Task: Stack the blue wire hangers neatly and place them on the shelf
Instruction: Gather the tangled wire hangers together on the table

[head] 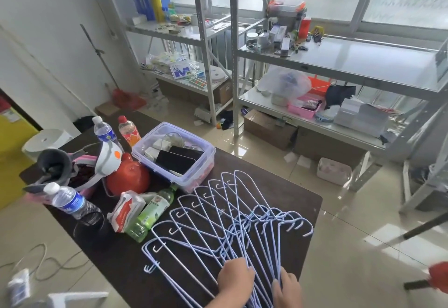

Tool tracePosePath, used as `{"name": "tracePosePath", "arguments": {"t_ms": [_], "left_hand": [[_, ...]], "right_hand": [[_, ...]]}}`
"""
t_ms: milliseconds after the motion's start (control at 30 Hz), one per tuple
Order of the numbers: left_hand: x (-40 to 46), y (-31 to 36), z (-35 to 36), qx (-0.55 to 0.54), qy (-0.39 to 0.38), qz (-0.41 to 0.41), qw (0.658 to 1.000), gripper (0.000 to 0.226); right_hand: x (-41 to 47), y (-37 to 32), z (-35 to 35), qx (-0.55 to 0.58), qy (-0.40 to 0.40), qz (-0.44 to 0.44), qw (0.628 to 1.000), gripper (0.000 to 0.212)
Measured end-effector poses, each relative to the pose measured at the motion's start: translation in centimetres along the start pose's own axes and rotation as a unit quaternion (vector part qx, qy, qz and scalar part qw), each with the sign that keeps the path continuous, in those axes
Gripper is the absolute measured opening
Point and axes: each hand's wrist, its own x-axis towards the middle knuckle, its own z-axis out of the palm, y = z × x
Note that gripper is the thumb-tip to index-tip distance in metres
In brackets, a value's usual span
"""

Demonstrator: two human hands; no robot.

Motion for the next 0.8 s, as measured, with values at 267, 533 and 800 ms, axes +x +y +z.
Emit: {"name": "tracePosePath", "arguments": {"t_ms": [267, 533, 800], "left_hand": [[-0.8, -1.1, 0.9, -0.022, 0.065, 0.065, 0.996, 0.021], [-0.7, -2.0, 1.1, -0.006, 0.009, 0.04, 0.999, 0.042], [-0.6, -1.2, 1.1, -0.014, 0.043, 0.061, 0.997, 0.026]], "right_hand": [[0.4, 2.1, 2.0, 0.004, 0.085, -0.135, 0.987, 0.046], [-0.1, 1.3, 1.5, 0.016, -0.004, -0.071, 0.997, 0.043], [0.0, 1.0, 0.6, 0.026, -0.012, -0.053, 0.998, 0.045]]}}
